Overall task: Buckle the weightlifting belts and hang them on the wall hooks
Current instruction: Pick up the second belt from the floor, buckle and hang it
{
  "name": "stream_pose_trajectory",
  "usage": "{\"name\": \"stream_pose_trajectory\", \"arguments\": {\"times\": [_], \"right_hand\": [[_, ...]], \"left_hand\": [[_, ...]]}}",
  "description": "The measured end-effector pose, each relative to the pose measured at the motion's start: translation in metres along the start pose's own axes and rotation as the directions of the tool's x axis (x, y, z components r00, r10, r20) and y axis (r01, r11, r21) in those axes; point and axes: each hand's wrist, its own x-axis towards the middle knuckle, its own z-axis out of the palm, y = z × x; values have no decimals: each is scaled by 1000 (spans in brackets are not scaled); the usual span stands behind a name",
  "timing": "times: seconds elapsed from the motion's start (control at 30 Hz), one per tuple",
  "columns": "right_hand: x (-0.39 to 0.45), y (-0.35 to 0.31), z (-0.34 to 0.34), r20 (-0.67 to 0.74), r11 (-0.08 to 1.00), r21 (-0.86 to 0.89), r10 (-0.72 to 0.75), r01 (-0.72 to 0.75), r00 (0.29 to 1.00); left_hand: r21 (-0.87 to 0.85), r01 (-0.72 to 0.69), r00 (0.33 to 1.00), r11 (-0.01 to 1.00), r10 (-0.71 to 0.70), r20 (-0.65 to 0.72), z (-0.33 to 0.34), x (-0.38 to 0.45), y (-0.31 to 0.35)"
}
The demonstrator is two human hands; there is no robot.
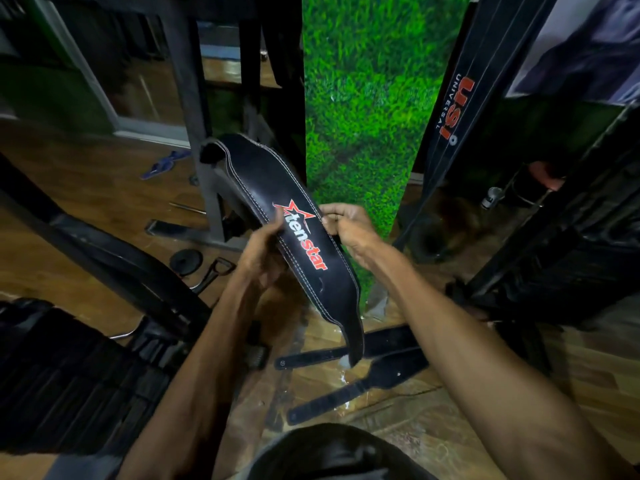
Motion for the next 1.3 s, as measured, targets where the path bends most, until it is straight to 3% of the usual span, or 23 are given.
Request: {"name": "stream_pose_trajectory", "arguments": {"times": [0.17,0.3,0.4,0.5,0.6,0.77,0.83,0.93,1.07,1.2,1.3], "right_hand": [[-13,1,7,110,1000,-29,5,-2,994],[-13,-12,7,157,990,134,20,-41,987],[-2,-37,17,132,986,167,-47,25,990],[7,-53,30,77,987,72,-150,145,986],[7,-43,28,26,980,3,-197,197,980],[-3,-19,25,69,971,-49,-231,235,970],[-6,-16,28,92,969,-82,-224,232,970],[-11,-22,32,94,980,24,-199,198,976],[-8,-54,26,24,959,221,-187,178,982],[-1,-83,27,-36,953,144,-263,265,964],[3,-89,28,-135,934,33,-348,355,928]], "left_hand": [[-124,-229,973,966,224,-50,6,3,60],[105,-343,933,933,352,-79,-1,7,64],[210,-329,941,921,339,-11,-1,-1,43],[270,-276,961,923,263,81,-4,-3,17],[181,-227,971,957,208,120,-4,-5,10],[204,-171,975,964,196,-105,14,-5,58],[204,-253,947,946,285,-147,23,-1,70],[313,-430,872,847,479,-99,34,-2,78],[415,-496,851,763,523,56,27,-6,66],[474,-527,839,706,520,159,21,-4,51],[456,-505,852,732,508,127,26,-8,53]]}}
